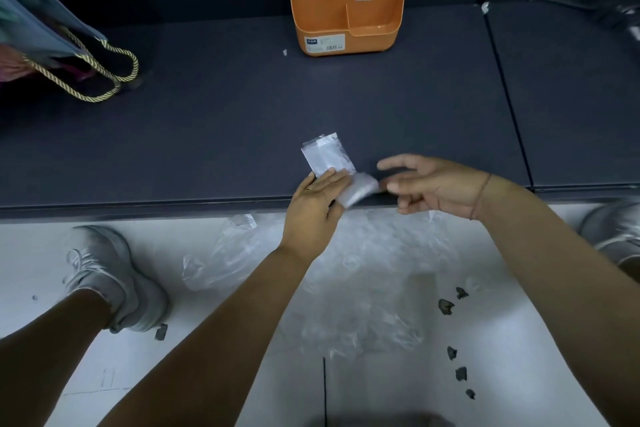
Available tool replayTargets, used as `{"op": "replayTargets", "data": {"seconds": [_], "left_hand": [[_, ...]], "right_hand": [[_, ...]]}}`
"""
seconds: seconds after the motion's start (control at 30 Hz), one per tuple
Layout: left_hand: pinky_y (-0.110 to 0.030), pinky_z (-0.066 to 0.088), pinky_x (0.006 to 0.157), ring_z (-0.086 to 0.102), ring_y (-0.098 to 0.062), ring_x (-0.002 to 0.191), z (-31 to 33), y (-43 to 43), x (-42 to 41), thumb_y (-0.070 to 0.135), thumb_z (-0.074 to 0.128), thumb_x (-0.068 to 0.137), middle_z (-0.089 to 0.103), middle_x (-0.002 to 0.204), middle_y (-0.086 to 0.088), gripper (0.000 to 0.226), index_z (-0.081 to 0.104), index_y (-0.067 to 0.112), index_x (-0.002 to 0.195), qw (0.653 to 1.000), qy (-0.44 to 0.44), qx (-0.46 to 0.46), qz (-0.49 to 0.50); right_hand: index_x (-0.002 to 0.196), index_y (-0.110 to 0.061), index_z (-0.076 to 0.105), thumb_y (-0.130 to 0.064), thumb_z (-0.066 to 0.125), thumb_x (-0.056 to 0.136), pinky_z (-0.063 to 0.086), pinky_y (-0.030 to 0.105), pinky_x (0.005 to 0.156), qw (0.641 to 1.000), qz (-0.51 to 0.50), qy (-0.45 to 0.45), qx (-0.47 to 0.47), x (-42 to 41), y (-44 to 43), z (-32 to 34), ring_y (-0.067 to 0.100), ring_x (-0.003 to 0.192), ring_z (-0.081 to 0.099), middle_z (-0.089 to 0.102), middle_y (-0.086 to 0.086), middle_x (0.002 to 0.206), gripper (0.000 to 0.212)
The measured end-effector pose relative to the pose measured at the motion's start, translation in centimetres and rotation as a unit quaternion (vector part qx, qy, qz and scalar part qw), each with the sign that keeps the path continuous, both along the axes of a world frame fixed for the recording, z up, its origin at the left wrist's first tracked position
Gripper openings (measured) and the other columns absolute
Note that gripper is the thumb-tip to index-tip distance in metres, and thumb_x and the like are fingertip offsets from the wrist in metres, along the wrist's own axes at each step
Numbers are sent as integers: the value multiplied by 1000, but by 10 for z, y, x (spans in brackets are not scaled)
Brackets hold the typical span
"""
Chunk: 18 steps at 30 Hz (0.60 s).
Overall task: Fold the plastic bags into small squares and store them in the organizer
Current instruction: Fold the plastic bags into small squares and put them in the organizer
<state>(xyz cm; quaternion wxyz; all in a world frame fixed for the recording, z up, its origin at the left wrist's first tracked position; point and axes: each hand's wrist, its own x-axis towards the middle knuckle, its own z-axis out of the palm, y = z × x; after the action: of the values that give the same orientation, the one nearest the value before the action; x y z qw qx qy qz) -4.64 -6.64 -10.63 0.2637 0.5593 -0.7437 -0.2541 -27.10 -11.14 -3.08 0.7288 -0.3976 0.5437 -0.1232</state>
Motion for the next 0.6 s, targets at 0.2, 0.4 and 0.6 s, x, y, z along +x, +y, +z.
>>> {"op": "replayTargets", "data": {"seconds": [0.2,0.4,0.6], "left_hand": [[-5,9,112,34,9,133,11,1,-3,18,48,103,57,137,1,35,56,9,136,999,35,29,28],[-26,43,73,51,-4,77,21,-1,-5,26,47,104,62,74,6,28,67,14,87,981,142,97,92],[-22,35,54,38,-8,51,21,-21,-8,24,57,99,43,56,8,35,56,16,65,941,204,128,237]], "right_hand": [[130,-33,54,9,69,80,54,25,80,961,87,98,-244,23,-4,-17,5,70,60,53,-7,128,67],[90,-14,70,-6,71,85,46,19,52,976,-3,91,-199,49,-19,-28,7,60,54,68,-8,78,10],[83,-11,67,-12,69,88,44,19,44,971,-88,133,-175,64,-25,-36,10,51,56,65,1,66,6]]}}
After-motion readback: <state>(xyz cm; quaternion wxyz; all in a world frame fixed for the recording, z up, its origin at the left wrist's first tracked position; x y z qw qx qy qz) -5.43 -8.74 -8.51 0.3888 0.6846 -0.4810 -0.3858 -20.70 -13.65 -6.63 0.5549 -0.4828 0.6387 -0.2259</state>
